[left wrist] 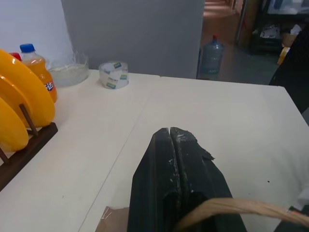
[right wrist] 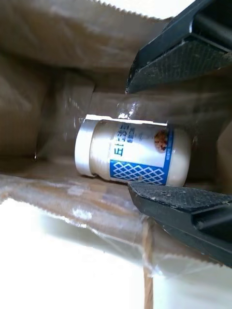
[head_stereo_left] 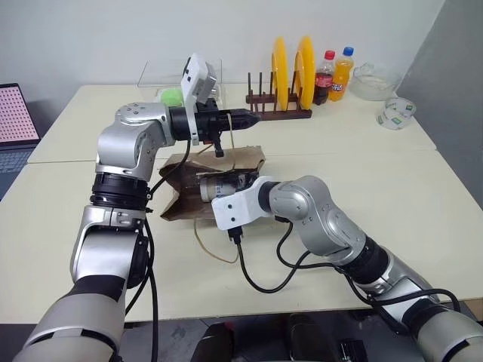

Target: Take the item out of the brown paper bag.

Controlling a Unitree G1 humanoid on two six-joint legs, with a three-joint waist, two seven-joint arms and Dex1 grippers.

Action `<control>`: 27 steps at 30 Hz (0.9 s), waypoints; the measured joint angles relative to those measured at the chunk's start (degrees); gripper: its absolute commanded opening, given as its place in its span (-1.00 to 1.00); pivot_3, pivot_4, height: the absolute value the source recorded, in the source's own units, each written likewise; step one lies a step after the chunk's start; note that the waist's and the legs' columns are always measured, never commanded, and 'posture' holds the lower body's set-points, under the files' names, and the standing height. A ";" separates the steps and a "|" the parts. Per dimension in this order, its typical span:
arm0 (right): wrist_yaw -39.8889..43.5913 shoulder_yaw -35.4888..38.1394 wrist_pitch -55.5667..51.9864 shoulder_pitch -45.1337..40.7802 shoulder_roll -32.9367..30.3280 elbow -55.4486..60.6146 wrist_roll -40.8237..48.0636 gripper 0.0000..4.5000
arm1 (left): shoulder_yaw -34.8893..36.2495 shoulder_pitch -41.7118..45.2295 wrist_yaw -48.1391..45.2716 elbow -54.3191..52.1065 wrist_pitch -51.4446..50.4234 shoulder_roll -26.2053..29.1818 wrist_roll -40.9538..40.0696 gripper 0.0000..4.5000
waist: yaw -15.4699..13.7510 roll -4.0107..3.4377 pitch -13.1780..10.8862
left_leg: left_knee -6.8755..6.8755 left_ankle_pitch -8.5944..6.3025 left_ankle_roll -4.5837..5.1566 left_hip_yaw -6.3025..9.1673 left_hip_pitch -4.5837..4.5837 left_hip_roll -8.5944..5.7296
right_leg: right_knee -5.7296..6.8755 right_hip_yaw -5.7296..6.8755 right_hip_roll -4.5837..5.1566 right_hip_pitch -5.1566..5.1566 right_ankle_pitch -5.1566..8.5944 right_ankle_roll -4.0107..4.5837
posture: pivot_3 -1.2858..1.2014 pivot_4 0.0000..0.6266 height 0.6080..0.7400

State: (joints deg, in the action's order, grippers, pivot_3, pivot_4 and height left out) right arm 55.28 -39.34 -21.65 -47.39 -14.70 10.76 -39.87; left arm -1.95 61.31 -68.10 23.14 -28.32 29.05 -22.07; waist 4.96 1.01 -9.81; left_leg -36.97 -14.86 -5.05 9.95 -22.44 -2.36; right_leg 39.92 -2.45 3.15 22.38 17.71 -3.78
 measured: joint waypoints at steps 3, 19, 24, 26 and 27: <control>0.28 -0.31 0.05 -0.93 0.52 -0.50 -0.50 0.34 | 0.00 0.18 -0.05 0.35 0.17 -0.05 0.31 -1.00 | 0.01 0.00 0.00 | 0.00 0.00 0.00 0.00 0.00 0.00 | 0.00 0.00 0.00 0.00 0.00 0.00 | 0.03 -0.52 1.00; -7.95 -4.42 5.61 -2.94 7.76 -17.95 -3.08 0.34 | -0.03 1.28 -1.15 2.38 1.31 -0.54 0.81 -1.00 | 0.05 0.00 0.00 | 0.00 0.01 -0.02 0.03 0.00 -0.01 | 0.01 0.00 0.00 0.01 0.00 0.00 | 0.03 -0.52 1.00; -10.42 -4.40 7.35 -4.72 7.93 -23.41 -3.76 0.34 | -0.02 1.28 -1.17 2.34 1.29 -0.38 0.81 -1.00 | 0.07 0.00 0.00 | 0.00 0.01 -0.02 0.03 0.01 -0.01 | 0.02 0.00 0.00 0.01 0.00 0.00 | 0.03 -0.52 1.00; -11.95 -4.15 8.36 -6.64 7.57 -26.66 -3.88 0.34 | -0.02 1.28 -1.16 2.26 1.27 -0.31 0.80 -1.00 | 0.09 0.00 0.00 | 0.00 0.01 -0.03 0.03 0.02 -0.01 | 0.03 0.00 0.00 0.01 0.00 0.00 | 0.03 -0.52 1.00; -12.52 -4.08 9.04 -7.43 7.21 -28.22 -3.86 0.34 | -0.01 1.28 -1.16 2.23 1.26 -0.28 0.79 -1.00 | 0.09 0.00 0.00 | 0.00 0.02 -0.03 0.03 0.02 -0.01 | 0.03 0.00 0.00 0.01 0.00 0.00 | 0.03 -0.52 1.00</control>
State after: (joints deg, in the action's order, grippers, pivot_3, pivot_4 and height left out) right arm 42.76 -43.42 -12.61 -54.82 -7.49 -17.46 -43.73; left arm -1.95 62.59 -69.26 25.37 -27.06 28.78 -21.28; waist 5.05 1.01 -9.80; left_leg -36.97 -14.85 -5.08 9.98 -22.42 -2.37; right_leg 39.95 -2.45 3.15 22.38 17.70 -3.78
